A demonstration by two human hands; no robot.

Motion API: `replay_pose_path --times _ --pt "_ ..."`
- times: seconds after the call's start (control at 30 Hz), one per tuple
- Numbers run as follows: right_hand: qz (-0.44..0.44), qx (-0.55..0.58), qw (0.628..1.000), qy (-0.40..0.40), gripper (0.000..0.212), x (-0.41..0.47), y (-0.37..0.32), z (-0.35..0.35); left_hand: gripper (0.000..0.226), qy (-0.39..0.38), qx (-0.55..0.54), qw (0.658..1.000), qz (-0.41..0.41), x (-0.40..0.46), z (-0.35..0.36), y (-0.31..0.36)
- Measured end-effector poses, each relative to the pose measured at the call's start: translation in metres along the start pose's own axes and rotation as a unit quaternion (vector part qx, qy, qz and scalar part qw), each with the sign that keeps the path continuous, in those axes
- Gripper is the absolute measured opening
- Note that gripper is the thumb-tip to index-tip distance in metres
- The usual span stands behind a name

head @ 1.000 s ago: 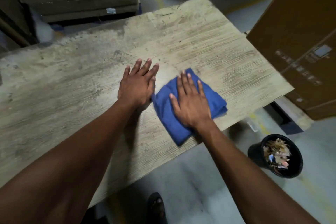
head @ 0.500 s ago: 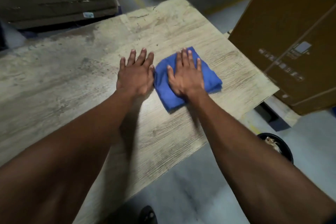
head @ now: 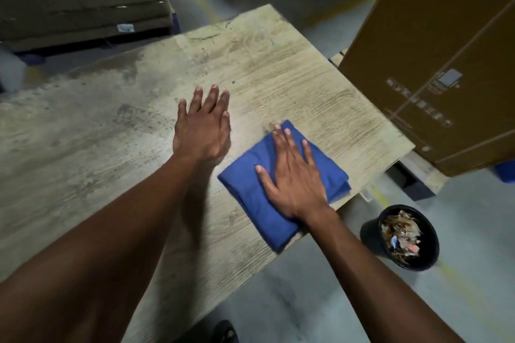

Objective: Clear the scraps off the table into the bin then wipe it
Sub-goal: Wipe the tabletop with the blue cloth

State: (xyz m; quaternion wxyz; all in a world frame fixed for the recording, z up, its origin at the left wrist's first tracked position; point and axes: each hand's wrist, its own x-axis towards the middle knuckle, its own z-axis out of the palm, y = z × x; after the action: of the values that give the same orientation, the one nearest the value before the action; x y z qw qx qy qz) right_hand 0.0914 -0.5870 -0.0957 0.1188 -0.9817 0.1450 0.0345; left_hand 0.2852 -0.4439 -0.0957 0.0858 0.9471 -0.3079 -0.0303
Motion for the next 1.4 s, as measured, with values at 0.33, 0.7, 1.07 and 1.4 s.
replay_pose_path --times 0.33,0.7,1.07,1.4 --pt "0.085 -0.031 0.995 0.040 0.075 0.177 -0.008 -0.017 0.063 0.004 0.014 1.000 -0.002 0.006 0.006 -0.003" --pt "-0.026 -0.035 0.999 0.008 0.085 0.071 -0.005 -0.002 0.062 -0.003 -0.005 1.000 0.005 0.006 0.001 -0.007" --pt "0.257 0.008 0.964 0.072 0.085 0.019 0.009 0.003 0.063 0.019 -0.008 1.000 0.011 -0.004 0.000 0.002" --pt "0.301 0.019 0.949 0.088 0.085 0.003 0.026 0.003 0.068 -0.019 0.003 1.000 0.004 -0.002 0.012 0.044"
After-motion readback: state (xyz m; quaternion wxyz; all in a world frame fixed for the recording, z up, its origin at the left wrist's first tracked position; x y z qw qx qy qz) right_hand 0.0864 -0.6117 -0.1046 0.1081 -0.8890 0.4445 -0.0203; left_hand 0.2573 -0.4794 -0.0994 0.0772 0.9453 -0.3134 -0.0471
